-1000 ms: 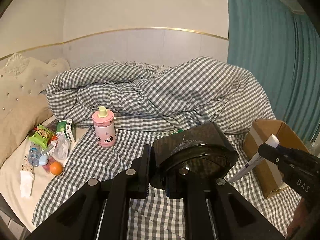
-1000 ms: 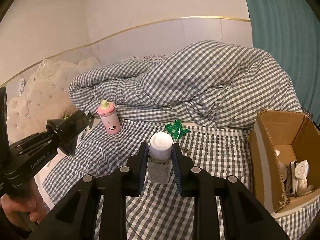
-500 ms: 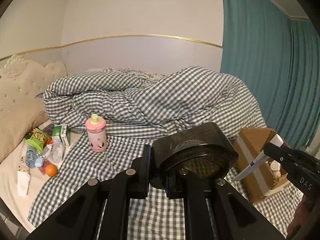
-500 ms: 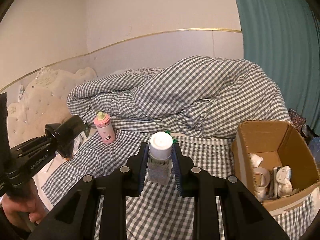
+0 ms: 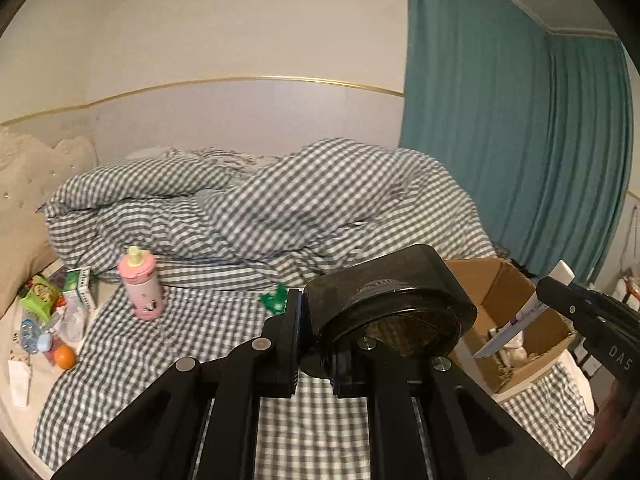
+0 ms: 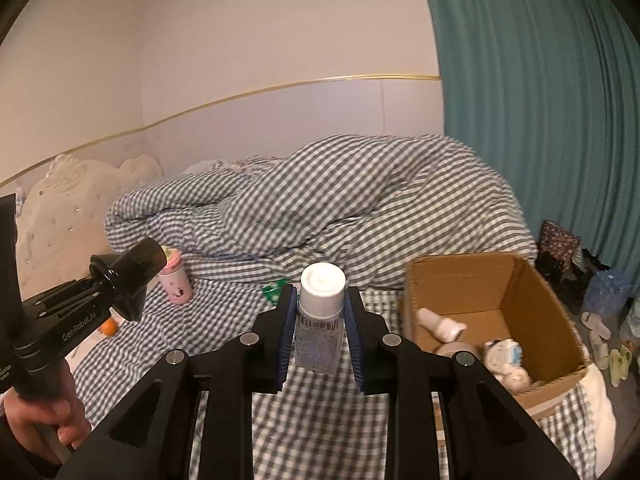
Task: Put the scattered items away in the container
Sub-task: 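Carry the black cable with the left gripper while the right carries the toothpaste tube to the box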
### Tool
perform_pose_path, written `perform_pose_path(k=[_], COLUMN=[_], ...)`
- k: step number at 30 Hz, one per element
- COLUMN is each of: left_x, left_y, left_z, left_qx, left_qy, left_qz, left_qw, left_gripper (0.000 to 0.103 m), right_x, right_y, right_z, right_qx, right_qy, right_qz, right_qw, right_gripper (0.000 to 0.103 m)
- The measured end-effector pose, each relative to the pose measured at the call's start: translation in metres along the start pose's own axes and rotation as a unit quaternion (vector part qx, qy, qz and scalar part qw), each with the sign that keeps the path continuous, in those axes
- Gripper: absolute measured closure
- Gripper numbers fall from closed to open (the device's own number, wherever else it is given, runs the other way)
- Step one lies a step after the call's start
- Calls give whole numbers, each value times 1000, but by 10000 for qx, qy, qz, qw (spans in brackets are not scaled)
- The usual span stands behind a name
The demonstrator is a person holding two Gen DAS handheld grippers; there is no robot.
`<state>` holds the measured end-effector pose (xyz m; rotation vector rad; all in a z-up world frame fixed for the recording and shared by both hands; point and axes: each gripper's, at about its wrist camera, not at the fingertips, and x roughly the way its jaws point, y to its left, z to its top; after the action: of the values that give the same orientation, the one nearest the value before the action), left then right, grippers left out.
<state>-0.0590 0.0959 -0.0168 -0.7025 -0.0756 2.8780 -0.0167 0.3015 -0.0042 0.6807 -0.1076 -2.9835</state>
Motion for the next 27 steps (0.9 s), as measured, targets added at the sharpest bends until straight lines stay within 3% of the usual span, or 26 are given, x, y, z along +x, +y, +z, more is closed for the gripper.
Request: perform_pose_path(k=[27], left_x=[33], left_y=[-150], left_z=[5], left_qx=[615], left_qy=[160], left_qz=[-1083], left_qw=[9921], left_gripper=[92], right_x=[-66], right_y=[-118], right_z=[5], right_qx=[393], right_qy=[-216], right_qz=[-1087], right_qw=[9931], right_gripper=[79])
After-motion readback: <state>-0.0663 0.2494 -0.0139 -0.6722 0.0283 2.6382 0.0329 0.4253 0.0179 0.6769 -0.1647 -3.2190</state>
